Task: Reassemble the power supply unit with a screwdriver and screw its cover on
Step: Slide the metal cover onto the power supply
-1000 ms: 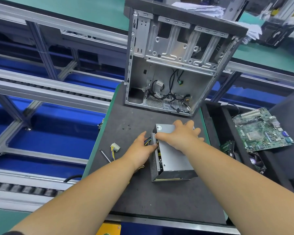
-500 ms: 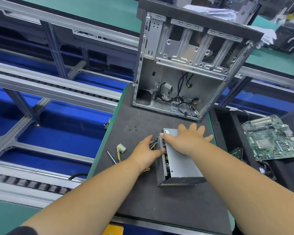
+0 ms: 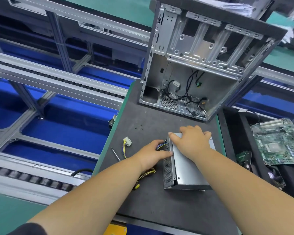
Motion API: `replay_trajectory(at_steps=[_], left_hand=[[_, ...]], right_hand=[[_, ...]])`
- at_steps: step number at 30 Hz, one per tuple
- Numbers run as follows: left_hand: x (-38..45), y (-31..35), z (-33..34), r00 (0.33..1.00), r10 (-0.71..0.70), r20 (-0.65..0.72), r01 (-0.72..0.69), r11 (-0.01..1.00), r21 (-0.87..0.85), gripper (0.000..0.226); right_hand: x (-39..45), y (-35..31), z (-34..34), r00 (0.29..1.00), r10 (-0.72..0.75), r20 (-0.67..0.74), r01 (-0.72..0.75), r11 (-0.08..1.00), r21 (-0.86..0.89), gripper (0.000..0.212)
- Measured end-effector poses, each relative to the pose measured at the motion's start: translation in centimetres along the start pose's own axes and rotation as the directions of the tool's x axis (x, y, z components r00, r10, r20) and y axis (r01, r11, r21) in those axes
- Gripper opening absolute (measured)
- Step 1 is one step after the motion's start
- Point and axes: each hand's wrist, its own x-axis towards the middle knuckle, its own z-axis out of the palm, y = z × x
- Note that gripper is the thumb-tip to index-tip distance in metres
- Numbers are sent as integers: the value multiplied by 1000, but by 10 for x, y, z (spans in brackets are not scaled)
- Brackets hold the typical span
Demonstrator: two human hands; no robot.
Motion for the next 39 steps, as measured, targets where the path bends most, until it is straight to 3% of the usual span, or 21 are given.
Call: replay_trajectory(at_steps=[7, 15, 18, 20, 22, 24, 27, 31, 35, 39], left_hand=[[0, -2, 5, 999, 32, -9, -32, 998, 59, 44], [-8, 5, 10, 999, 40, -34, -37, 995, 94, 46], [-9, 4, 9, 998, 58, -11, -57, 994, 95, 58], [-9, 3, 9, 998, 56, -6, -55, 994, 97, 72], [-10, 5, 9, 999, 46, -22, -43, 994, 101, 79], [-9, 7, 9, 998, 41, -42, -38, 996, 79, 75], [-9, 8, 11, 993, 70, -100, -61, 994, 93, 68], [-12, 10, 19, 976, 171, -135, -150, 977, 154, 50], [-15, 13, 23, 973, 195, -123, -158, 952, 263, 49], [-17, 13, 27, 974, 176, -141, -105, 907, 407, 53]], right_hand=[[5, 2, 6, 1000, 9, 13, -9, 999, 40, 49], [3, 3, 17, 1000, -1, 12, 0, 1000, 31, 57], [3, 4, 14, 999, 10, 48, -14, 996, 85, 59], [4, 6, 9, 992, -25, 121, 6, 987, 159, 61], [6, 15, -2, 973, -60, 224, -31, 923, 383, 58], [8, 32, -14, 982, -39, 184, -70, 833, 549, 49], [10, 57, -20, 999, 47, -16, -38, 926, 375, 46], [8, 70, 5, 991, 32, 126, -72, 943, 326, 54], [13, 70, 16, 997, 69, 37, -77, 940, 332, 50], [16, 72, 22, 992, 105, 73, -125, 909, 397, 46]])
